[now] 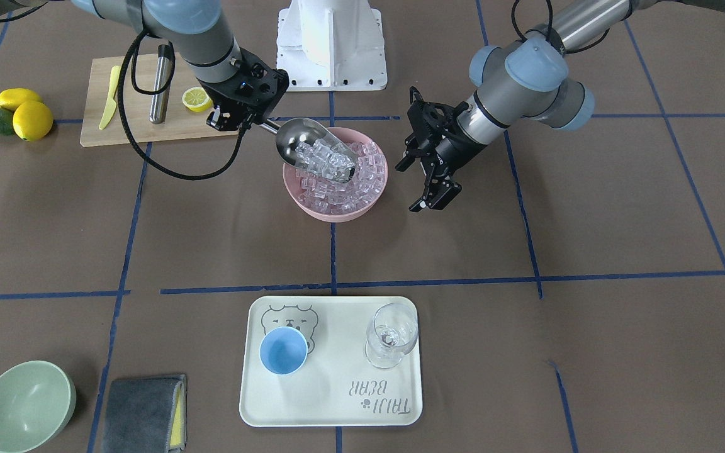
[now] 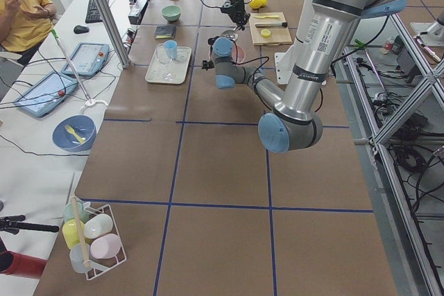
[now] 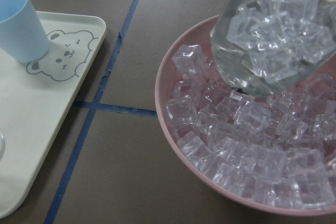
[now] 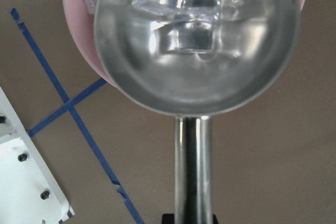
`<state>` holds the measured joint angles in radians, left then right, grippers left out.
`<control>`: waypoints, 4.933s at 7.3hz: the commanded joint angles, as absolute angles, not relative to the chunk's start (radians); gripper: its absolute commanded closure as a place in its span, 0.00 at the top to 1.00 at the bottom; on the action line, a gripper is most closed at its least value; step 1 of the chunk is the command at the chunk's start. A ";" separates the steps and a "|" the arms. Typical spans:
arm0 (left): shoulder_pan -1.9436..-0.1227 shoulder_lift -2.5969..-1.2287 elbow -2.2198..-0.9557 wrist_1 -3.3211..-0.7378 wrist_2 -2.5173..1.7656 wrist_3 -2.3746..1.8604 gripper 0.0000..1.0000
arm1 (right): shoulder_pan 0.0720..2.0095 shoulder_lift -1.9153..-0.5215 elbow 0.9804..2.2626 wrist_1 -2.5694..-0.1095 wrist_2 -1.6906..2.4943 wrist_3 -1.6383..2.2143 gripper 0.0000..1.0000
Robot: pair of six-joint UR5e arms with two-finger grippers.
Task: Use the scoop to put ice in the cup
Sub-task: 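Lift the filled scoop and carry it to the light blue cup, then tilt the scoop over the light blue cup to pour the ice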
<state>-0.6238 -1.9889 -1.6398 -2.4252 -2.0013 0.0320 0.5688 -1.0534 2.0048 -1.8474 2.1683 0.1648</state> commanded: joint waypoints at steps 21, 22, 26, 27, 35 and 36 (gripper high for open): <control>-0.624 -1.988 -1.640 -2.425 -2.002 0.031 1.00 | 0.859 -0.698 1.453 -2.040 2.237 0.145 0.00; -0.624 -1.988 -1.640 -2.425 -2.002 0.031 1.00 | 0.861 -0.683 1.453 -2.089 2.232 0.117 0.00; -0.623 -1.988 -1.638 -2.425 -2.000 0.034 1.00 | 0.867 -0.652 1.441 -2.174 2.229 0.080 0.00; -0.623 -1.988 -1.638 -2.425 -2.000 0.031 1.00 | 0.867 -0.626 1.415 -2.190 2.226 0.080 0.00; -0.623 -1.988 -1.640 -2.425 -1.997 0.031 1.00 | 0.884 -0.502 1.287 -2.370 2.187 -0.043 0.00; -0.623 -1.988 -1.640 -2.425 -1.997 0.031 1.00 | 0.885 -0.500 1.287 -2.379 2.187 -0.049 0.00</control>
